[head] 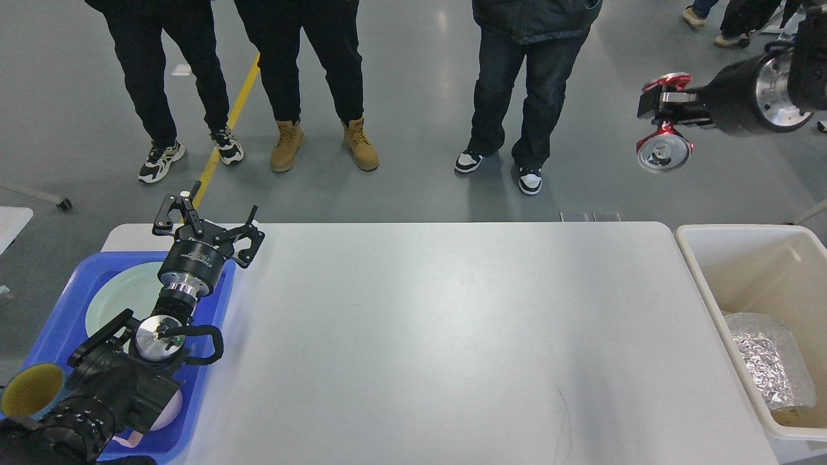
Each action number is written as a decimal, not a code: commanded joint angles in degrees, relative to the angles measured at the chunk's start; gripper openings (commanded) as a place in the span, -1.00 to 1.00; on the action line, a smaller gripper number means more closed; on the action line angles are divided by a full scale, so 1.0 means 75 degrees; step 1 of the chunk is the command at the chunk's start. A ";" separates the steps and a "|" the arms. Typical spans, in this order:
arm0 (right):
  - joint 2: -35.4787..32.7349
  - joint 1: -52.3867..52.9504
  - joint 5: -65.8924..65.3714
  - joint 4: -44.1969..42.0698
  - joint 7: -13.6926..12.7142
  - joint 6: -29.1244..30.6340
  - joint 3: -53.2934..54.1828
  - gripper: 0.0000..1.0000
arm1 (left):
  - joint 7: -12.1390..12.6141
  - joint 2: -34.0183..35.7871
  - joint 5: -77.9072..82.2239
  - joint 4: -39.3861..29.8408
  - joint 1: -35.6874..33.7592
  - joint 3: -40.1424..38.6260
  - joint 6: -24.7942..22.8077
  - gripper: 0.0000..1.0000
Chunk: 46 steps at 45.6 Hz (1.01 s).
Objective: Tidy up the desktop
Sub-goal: 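Lift the red can and drop it into the white bin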
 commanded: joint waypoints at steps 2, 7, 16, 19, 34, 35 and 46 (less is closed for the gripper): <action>-0.0067 0.0175 0.0013 -0.0070 -0.0002 0.0156 -0.0140 -1.00 | 0.0001 -0.0001 0.0000 0.0011 0.0000 -0.0011 0.0000 0.93; -0.0079 -0.0210 0.0013 -0.0526 -0.0049 0.0051 -0.0199 -1.00 | 0.0001 -0.0001 0.0000 -0.0001 0.0000 0.0000 0.0000 0.93; -0.0044 -0.3079 0.0164 -0.3278 -0.0096 -0.0792 -0.0047 -1.00 | 0.0001 -0.0001 0.0000 -0.0001 0.0000 0.0000 0.0000 0.93; -0.0021 -0.4169 0.0480 -0.4274 -0.0084 -0.1039 -0.0047 -1.00 | 0.0001 -0.0001 0.0000 -0.0001 0.0000 0.0000 0.0000 0.93; 0.0003 -0.7006 0.1946 -0.6011 -0.0084 -0.2174 0.0234 -1.00 | 0.0013 -0.0001 0.0000 -0.0001 0.0000 0.0000 0.0000 0.93; 0.0003 -0.7159 0.1958 -0.6081 -0.0084 -0.2269 0.0304 -1.00 | 0.0001 -0.0001 0.0000 -0.0001 0.0000 0.0000 0.0000 0.93; 0.0553 -0.9151 0.1993 -0.7604 -0.0084 -0.2481 0.1054 -0.63 | 0.0001 -0.0001 0.0000 -0.0001 0.0000 -0.0011 0.0000 0.93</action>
